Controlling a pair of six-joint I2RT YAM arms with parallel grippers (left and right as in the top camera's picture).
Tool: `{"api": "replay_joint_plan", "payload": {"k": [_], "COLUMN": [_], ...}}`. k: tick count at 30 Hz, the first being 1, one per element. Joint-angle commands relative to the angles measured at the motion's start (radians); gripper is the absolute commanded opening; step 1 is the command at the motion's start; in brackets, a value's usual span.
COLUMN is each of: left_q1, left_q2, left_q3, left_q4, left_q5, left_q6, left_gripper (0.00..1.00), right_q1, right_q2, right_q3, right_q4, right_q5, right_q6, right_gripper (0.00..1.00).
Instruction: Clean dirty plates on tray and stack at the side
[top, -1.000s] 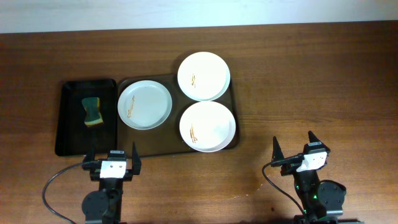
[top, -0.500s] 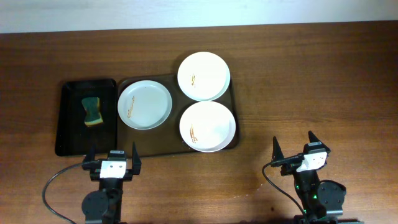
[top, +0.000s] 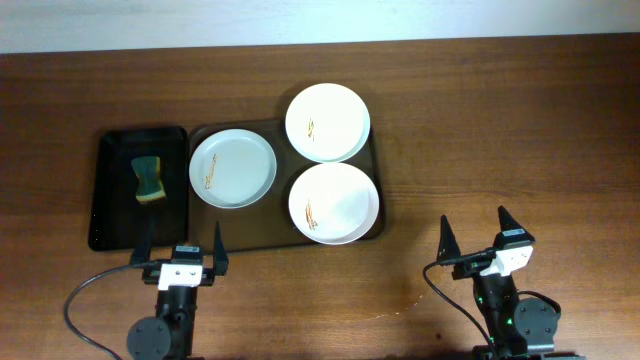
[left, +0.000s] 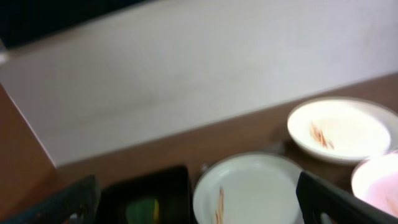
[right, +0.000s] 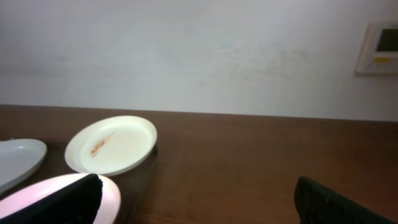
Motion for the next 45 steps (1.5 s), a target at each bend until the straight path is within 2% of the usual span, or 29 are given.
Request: {"api": "replay_joint_plan", "payload": {"k": [1,5,10,16,18,23,25,29,30,32,35,36,39,40,41,43,45], "left_q1": [-0.004,-0.004,-0.004,-0.004,0.008,0.125,0.178,0.238,0.239,0.238,0.238,0.238,0.238,0.238,0.238,0.238,0.238], "left_q2": [0.011,0.151,0.478,0.816,0.956,1.226,1.329,1.484,1.5,1.511,1.511,1.511,1.511,1.511,1.511,1.525,1.545], "left_q3": [0.017,0.152,0.395,0.729,0.878,1.142,1.254,1.476,1.503,1.525,1.525,1.525,1.526,1.526,1.537,1.604,1.661], "left_q4": [0.061,0.063,0.044,-0.203,-0.331,-0.54,-0.661,-0.974,-1.02,-1.112,-1.115,-1.115,-1.065,-1.043,-1.026,-1.046,-1.066], "left_q5": [0.03,0.03,0.063,0.105,0.154,0.413,0.509,0.542,0.542,0.549,0.524,0.524,0.519,0.481,0.359,0.193,0.153], "left_q6": [0.008,0.008,0.008,0.008,0.009,0.008,0.008,0.008,0.008,0.008,0.008,0.008,-0.002,-0.058,-0.174,-0.298,-0.341], "left_gripper": [0.99,0.99,0.99,0.99,0.99,0.99,0.99,0.99,0.99,0.99,0.99,0.99,0.99,0.99,0.99,0.99,0.99], "right_q1": [0.006,0.006,0.006,0.006,0.006,0.006,0.006,0.006,0.006,0.006,0.014,0.025,0.134,0.181,0.24,0.343,0.395], "right_q2": [-0.007,0.002,0.074,0.309,0.435,0.753,0.916,1.204,1.244,1.338,1.444,1.465,1.555,1.584,1.619,1.696,1.754], "right_q3": [0.002,0.092,0.215,0.4,0.507,0.843,1.034,1.35,1.39,1.447,1.446,1.446,1.447,1.449,1.46,1.521,1.575], "right_q4": [0.018,0.018,0.017,-0.079,-0.16,-0.465,-0.677,-1.063,-1.089,-1.067,-0.907,-0.863,-0.715,-0.682,-0.657,-0.655,-0.657], "right_q5": [-0.042,-0.042,-0.045,-0.078,-0.106,-0.143,-0.143,-0.165,-0.182,-0.294,-0.66,-0.698,-0.533,-0.462,-0.383,-0.235,-0.17], "right_q6": [0.016,0.016,0.016,0.016,0.016,0.016,0.016,0.016,0.016,0.016,0.017,0.029,0.234,0.294,0.353,0.409,0.428], "right_gripper": [0.98,0.98,0.98,0.98,0.98,0.99,0.98,0.98,0.98,0.98,0.98,0.98,0.99,1.0,0.96,0.89,0.86]}}
